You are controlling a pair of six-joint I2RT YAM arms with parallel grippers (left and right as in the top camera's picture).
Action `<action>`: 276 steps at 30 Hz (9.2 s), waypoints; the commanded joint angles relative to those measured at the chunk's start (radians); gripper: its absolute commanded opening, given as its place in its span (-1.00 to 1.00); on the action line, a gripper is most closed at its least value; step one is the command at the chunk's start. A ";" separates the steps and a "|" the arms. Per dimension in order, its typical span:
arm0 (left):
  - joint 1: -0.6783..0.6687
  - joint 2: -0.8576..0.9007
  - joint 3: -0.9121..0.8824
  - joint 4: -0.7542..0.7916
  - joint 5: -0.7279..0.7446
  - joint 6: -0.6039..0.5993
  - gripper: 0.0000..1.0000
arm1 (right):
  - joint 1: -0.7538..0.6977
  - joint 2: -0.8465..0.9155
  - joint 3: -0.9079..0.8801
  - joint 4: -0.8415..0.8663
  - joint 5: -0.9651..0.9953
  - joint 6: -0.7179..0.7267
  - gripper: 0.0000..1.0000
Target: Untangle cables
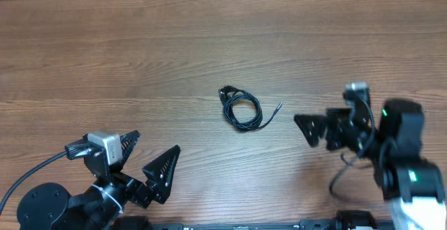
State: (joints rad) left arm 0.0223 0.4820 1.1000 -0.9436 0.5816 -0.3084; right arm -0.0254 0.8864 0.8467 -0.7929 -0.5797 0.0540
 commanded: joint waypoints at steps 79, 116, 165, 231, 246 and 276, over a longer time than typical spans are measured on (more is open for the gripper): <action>0.008 0.045 -0.117 -0.003 -0.032 -0.060 0.99 | 0.476 0.437 0.155 0.404 0.035 -0.080 -0.93; 0.007 0.250 -0.117 -0.091 0.309 0.679 0.21 | 0.693 0.280 0.411 0.114 -0.138 0.090 -0.93; 0.007 0.250 -0.117 -0.089 0.470 0.618 -0.81 | 0.693 0.360 0.411 0.084 0.016 0.104 -0.92; -0.085 0.454 -0.497 0.185 -0.149 -0.212 -0.35 | 0.692 0.418 0.409 -0.069 0.541 0.207 0.28; -0.301 0.825 -0.492 0.433 -0.327 -0.275 -0.21 | 0.692 0.418 0.409 -0.085 0.537 0.206 0.41; -0.424 0.997 -0.480 0.718 -0.323 -0.216 -0.32 | 0.692 0.418 0.409 -0.084 0.473 0.207 0.41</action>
State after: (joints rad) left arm -0.3882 1.4563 0.6086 -0.2379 0.2687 -0.5217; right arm 0.6682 1.3029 1.2282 -0.8799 -0.0975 0.2611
